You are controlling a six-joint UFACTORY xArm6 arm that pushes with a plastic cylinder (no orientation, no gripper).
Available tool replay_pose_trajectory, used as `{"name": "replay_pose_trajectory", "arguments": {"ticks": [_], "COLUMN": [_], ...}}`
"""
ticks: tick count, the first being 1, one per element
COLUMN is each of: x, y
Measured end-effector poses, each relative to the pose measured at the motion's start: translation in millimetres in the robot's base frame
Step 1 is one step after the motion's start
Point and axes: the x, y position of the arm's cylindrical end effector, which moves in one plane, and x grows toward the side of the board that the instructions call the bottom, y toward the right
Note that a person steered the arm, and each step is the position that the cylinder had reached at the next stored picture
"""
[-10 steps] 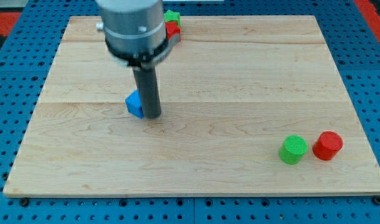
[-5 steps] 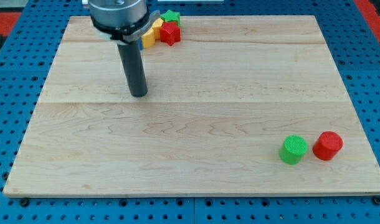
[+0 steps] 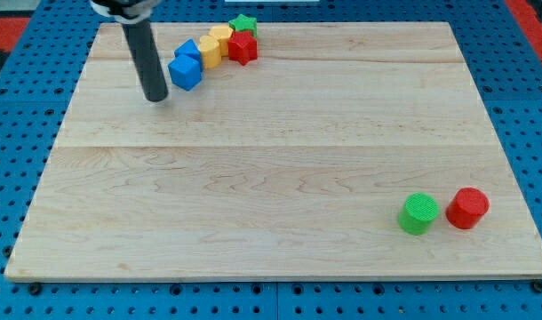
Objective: Adjust the blue blocks to form a group
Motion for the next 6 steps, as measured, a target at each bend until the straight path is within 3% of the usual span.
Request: {"name": "replay_pose_trajectory", "arguments": {"ticks": [3, 4, 5, 6], "x": [-2.9, -14.3, -83.8, -113.6], "y": [59.8, -37.4, -106.8, -80.4]}}
